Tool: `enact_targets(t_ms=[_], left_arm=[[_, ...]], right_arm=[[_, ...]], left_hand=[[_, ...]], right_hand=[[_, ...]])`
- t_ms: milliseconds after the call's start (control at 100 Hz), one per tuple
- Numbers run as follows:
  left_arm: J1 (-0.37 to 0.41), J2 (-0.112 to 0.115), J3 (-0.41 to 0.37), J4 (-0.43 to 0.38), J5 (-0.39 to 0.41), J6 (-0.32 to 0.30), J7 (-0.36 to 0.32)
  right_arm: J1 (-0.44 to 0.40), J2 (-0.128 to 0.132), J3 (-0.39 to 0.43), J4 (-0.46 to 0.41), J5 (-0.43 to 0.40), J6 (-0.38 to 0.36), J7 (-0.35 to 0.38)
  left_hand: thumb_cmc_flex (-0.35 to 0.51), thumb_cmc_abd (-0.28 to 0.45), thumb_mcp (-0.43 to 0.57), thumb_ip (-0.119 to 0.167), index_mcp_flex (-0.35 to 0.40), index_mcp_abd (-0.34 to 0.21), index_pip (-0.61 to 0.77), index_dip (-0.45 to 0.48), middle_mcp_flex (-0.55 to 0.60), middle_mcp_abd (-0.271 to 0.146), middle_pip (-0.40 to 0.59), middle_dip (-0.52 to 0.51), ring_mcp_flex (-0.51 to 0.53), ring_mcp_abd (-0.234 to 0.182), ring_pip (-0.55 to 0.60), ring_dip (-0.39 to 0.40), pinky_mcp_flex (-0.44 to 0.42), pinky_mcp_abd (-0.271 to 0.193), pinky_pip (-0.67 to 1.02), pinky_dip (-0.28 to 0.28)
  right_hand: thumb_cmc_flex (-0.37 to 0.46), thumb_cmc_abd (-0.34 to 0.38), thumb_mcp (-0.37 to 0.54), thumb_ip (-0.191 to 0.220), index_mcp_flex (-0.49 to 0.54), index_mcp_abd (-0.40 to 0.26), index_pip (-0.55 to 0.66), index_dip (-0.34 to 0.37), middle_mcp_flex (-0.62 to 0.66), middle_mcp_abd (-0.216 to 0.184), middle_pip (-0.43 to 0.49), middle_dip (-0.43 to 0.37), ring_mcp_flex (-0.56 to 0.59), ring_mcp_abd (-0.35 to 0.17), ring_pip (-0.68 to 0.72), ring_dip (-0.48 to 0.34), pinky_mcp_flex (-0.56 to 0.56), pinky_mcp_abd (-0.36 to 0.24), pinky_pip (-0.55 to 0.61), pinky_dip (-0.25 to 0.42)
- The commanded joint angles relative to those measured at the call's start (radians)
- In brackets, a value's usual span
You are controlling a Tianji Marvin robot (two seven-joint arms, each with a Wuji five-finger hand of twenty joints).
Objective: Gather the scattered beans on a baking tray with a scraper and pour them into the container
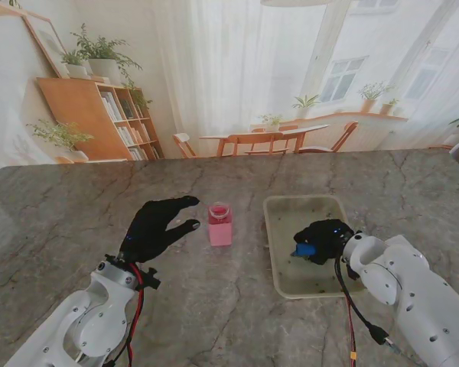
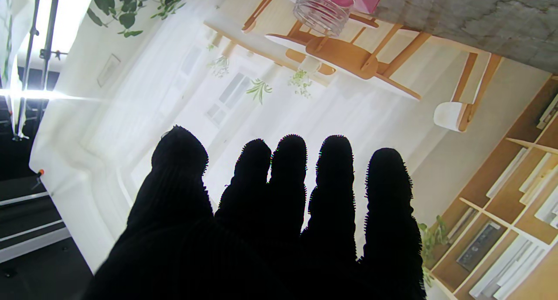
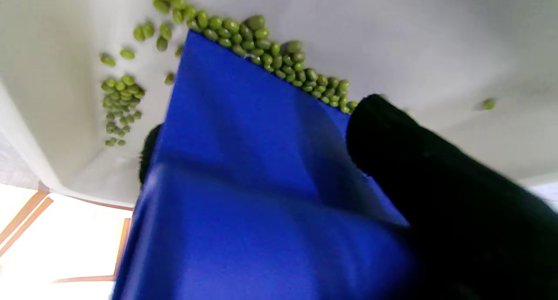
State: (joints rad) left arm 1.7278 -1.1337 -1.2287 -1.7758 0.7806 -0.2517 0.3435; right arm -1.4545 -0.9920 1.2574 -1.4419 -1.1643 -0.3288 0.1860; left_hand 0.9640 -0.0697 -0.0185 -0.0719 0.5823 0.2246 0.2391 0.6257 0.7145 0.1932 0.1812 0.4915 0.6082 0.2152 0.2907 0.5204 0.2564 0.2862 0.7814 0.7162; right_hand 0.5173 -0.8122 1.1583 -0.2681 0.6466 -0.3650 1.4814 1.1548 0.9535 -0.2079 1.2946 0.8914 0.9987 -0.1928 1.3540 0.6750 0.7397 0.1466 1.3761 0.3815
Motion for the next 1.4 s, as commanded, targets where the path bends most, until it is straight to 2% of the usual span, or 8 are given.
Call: enact_targets(t_ms=[0, 660, 830, 980, 1190, 1280, 1390], left_arm=[[0.007, -0.003, 0.001, -0.005, -0.004, 0.006, 0.000], [0.004, -0.003, 0.003, -0.003, -0.007, 0.007, -0.005], [0.004, -0.003, 0.003, -0.002, -0.006, 0.008, -0.004], [0.003, -0.003, 0.005, -0.001, -0.007, 0.008, -0.004], [0.002, -0.003, 0.007, 0.000, -0.006, 0.006, -0.003], [0.001, -0.003, 0.008, 0.001, -0.006, 0.006, -0.004], [-0.001, -0.003, 0.010, 0.003, -0.007, 0.005, -0.005]], right_arm=[[-0.040, 0.007, -0.002, 0.006, -0.003, -0.010, 0.040], [-0.159, 0.015, 0.115, -0.169, 0.105, -0.043, 0.289], [-0.184, 0.014, 0.131, -0.195, 0.104, -0.048, 0.294], [-0.204, 0.008, 0.144, -0.214, 0.061, -0.043, 0.238], [-0.221, -0.012, 0.140, -0.210, -0.075, 0.028, -0.015], [-0.214, -0.018, 0.137, -0.217, -0.084, 0.057, -0.072], [-0.190, -0.022, 0.127, -0.222, -0.095, 0.081, -0.109]], left_hand=[[0.017, 0.047, -0.020, 0.027, 0.021, -0.026, -0.005, 0.011, -0.021, -0.028, -0.015, -0.007, 0.026, -0.004, 0.008, 0.013, -0.008, 0.009, 0.012, 0.007], [0.017, 0.050, -0.019, 0.028, 0.021, -0.028, -0.005, 0.011, -0.021, -0.027, -0.015, -0.008, 0.027, -0.002, 0.009, 0.014, -0.007, 0.009, 0.012, 0.007], [0.016, 0.049, -0.020, 0.028, 0.021, -0.027, -0.005, 0.011, -0.022, -0.028, -0.015, -0.008, 0.027, -0.004, 0.009, 0.014, -0.007, 0.010, 0.012, 0.008], [0.016, 0.049, -0.020, 0.028, 0.020, -0.027, -0.006, 0.010, -0.022, -0.030, -0.016, -0.008, 0.028, -0.004, 0.010, 0.015, -0.008, 0.009, 0.012, 0.008], [0.017, 0.049, -0.019, 0.028, 0.022, -0.027, -0.005, 0.011, -0.021, -0.029, -0.015, -0.008, 0.028, -0.001, 0.010, 0.015, -0.008, 0.010, 0.012, 0.008], [0.017, 0.048, -0.020, 0.028, 0.022, -0.027, -0.005, 0.011, -0.021, -0.027, -0.015, -0.008, 0.029, 0.000, 0.010, 0.015, -0.007, 0.010, 0.012, 0.008], [0.017, 0.047, -0.020, 0.027, 0.023, -0.026, -0.005, 0.011, -0.021, -0.026, -0.015, -0.008, 0.029, -0.001, 0.010, 0.015, -0.007, 0.010, 0.012, 0.007]], right_hand=[[0.036, 0.010, 0.052, -0.026, 0.113, -0.184, -0.066, -0.089, 0.022, -0.018, -0.004, 0.018, 0.067, -0.106, -0.017, -0.001, 0.011, -0.013, 0.010, 0.010], [0.034, 0.010, 0.037, -0.020, 0.111, -0.208, -0.072, -0.089, 0.028, -0.035, -0.038, 0.055, 0.074, -0.123, -0.033, 0.031, 0.020, -0.030, -0.014, 0.043], [0.034, 0.010, 0.034, -0.019, 0.110, -0.213, -0.074, -0.088, 0.029, -0.039, -0.049, 0.068, 0.073, -0.127, -0.038, 0.038, 0.021, -0.034, -0.020, 0.051], [0.034, 0.010, 0.034, -0.020, 0.111, -0.212, -0.074, -0.086, 0.029, -0.045, -0.055, 0.075, 0.073, -0.127, -0.041, 0.042, 0.023, -0.039, -0.024, 0.057], [0.028, 0.010, 0.042, -0.024, 0.111, -0.218, -0.075, -0.084, 0.031, -0.048, -0.058, 0.085, 0.075, -0.131, -0.045, 0.045, 0.032, -0.038, -0.031, 0.061], [0.029, 0.007, 0.046, -0.026, 0.111, -0.217, -0.075, -0.082, 0.032, -0.049, -0.061, 0.089, 0.075, -0.131, -0.046, 0.047, 0.034, -0.036, -0.035, 0.062], [0.032, 0.009, 0.047, -0.028, 0.111, -0.216, -0.074, -0.081, 0.025, -0.046, -0.061, 0.094, 0.073, -0.128, -0.048, 0.048, 0.030, -0.031, -0.039, 0.062]])
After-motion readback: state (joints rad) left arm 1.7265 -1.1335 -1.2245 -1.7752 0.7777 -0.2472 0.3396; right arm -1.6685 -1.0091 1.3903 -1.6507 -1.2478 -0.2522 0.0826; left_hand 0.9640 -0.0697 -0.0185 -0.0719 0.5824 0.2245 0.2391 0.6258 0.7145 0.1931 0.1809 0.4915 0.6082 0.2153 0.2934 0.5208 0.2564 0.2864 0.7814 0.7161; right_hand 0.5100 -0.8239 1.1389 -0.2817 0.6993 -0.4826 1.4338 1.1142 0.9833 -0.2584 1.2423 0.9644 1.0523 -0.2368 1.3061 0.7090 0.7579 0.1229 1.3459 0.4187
